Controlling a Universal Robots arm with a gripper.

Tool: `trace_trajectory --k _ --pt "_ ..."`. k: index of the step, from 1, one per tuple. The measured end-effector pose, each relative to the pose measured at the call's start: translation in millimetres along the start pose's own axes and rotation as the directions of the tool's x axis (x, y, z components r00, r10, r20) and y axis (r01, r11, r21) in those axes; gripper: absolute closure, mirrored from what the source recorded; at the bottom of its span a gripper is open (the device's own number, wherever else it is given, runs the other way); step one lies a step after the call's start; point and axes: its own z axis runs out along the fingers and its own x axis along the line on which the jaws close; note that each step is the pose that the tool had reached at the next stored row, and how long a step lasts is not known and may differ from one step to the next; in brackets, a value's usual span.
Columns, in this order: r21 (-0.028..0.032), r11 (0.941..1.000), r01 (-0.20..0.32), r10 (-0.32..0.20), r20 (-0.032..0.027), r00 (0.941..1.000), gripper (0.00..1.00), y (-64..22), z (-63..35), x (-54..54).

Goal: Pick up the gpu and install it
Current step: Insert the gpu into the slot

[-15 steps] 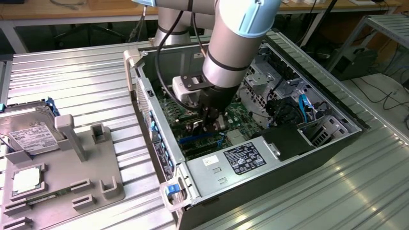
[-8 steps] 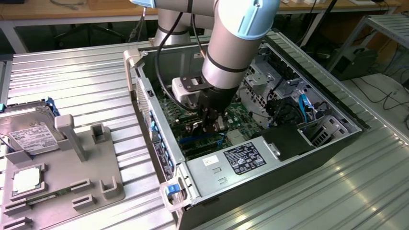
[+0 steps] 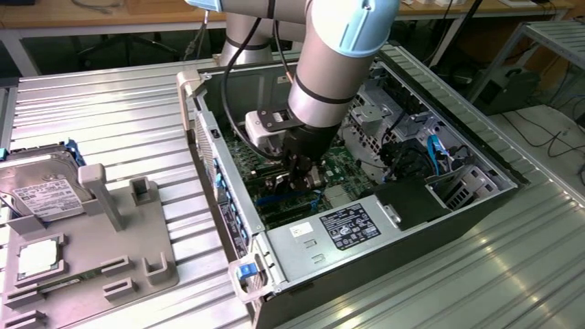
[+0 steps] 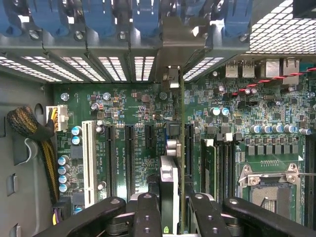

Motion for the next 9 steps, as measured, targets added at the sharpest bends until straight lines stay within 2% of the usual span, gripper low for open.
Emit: trace_trajectory --k 9 --pt "-0.0009 0.9999 0.011 -0.011 -0.0004 0.9999 0.72 0.8 0.2 -1.5"
